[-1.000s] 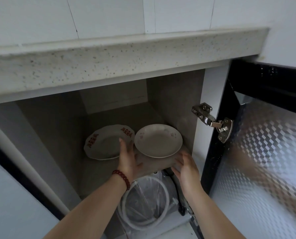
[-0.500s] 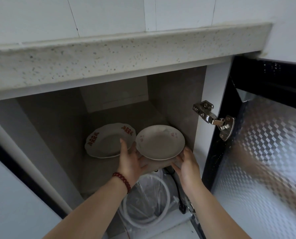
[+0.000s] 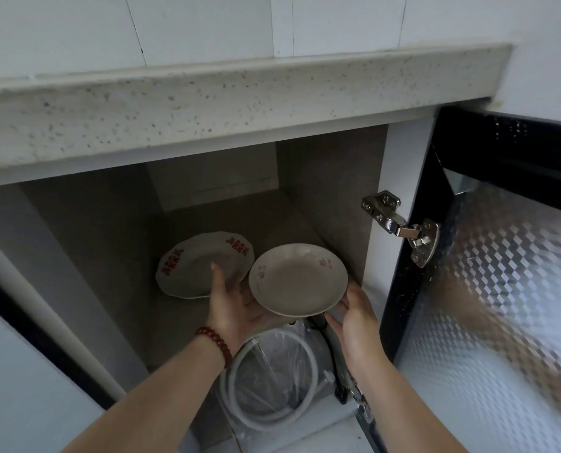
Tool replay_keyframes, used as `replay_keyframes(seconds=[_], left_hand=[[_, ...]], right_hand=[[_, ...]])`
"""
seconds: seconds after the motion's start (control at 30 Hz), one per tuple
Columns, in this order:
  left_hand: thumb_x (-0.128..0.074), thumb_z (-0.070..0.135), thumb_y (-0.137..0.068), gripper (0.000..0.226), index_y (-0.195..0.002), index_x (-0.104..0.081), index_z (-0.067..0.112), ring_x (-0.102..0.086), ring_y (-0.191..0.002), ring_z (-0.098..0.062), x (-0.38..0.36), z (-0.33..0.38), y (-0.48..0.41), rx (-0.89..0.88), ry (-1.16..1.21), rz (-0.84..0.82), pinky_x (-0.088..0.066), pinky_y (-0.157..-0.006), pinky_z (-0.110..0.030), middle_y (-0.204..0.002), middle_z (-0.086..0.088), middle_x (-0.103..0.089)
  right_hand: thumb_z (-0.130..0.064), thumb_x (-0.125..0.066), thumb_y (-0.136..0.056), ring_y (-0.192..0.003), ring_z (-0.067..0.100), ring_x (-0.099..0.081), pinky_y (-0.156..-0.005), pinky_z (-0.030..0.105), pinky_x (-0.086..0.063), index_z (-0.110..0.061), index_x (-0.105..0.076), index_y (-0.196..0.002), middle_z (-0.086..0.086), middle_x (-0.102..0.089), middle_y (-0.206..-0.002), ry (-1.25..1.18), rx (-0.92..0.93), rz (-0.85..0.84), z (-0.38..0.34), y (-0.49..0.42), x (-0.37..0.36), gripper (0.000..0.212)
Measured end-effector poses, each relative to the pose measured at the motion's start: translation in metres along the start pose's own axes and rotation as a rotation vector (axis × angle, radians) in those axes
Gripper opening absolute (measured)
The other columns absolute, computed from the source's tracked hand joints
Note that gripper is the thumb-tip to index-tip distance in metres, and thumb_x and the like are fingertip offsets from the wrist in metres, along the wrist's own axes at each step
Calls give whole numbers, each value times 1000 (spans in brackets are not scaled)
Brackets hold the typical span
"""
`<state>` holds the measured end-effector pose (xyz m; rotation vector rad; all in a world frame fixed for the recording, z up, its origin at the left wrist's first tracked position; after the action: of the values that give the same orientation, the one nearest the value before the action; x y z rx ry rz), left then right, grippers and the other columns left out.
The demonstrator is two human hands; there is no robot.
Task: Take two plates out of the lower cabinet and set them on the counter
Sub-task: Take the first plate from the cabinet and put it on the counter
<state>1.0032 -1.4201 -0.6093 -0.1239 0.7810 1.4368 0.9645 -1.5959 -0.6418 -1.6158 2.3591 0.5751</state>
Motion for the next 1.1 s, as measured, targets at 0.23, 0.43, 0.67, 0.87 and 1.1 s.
replay_keyframes(seconds=[0.23, 0.43, 0.67, 0.87, 1.1], left_hand=[[-28, 73, -82, 83, -147, -20, 22, -49, -117, -34, -3, 13, -2, 11, -61, 56, -47, -68, -42, -139, -13, -46], [-28, 74, -81, 81, -144, -29, 21, -55, -100, -29, 3, 9, -6, 13, -55, 75, -47, -70, -43, -120, -8, -57], [-26, 76, -80, 85, -145, -29, 21, -45, -122, -33, 3, 13, -2, 69, -63, 47, -44, -88, -51, -141, -10, -46], [-28, 78, -77, 82, -141, -34, 28, -55, -99, -32, 1, 12, 13, 108, 28, 5, -53, -63, -47, -136, -8, -49], [-22, 76, -80, 75, -141, -33, 34, -47, -120, -31, -10, 33, 65, 147, -36, 72, -43, -89, -50, -142, -4, -45]], right_hand=[[-29, -37, -97, -98, 4, -55, -93, 35, -45, -24, -48, -134, -5, -56, -120, 54, -20, 25, -1, -4, -4, 38], [-35, -38, -94, -108, 15, -57, -95, 41, -47, -30, -51, -129, -3, -58, -124, 130, -30, 43, 5, -6, 4, 37], [-31, -39, -93, -108, 26, -58, -98, 48, -46, -21, -55, -124, 9, -61, -122, 95, -78, 89, -2, -11, -2, 36], [-28, -39, -94, -92, 19, -60, -89, 44, -48, -25, -62, -101, 2, -64, -102, 57, -89, 107, -8, 3, -1, 24], [-35, -46, -94, -88, 18, -62, -66, 33, -50, -25, -62, -102, 1, -67, -97, -61, -247, 197, -48, 58, -12, 20]])
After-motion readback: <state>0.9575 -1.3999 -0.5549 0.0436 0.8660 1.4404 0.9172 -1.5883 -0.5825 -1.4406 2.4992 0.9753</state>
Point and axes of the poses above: each hand's wrist, its own y-axis away from the middle knuckle, its own x-axis out of the back of the hand, z = x × y, the point moved 1 cm from there along -y, towards the middle knuckle
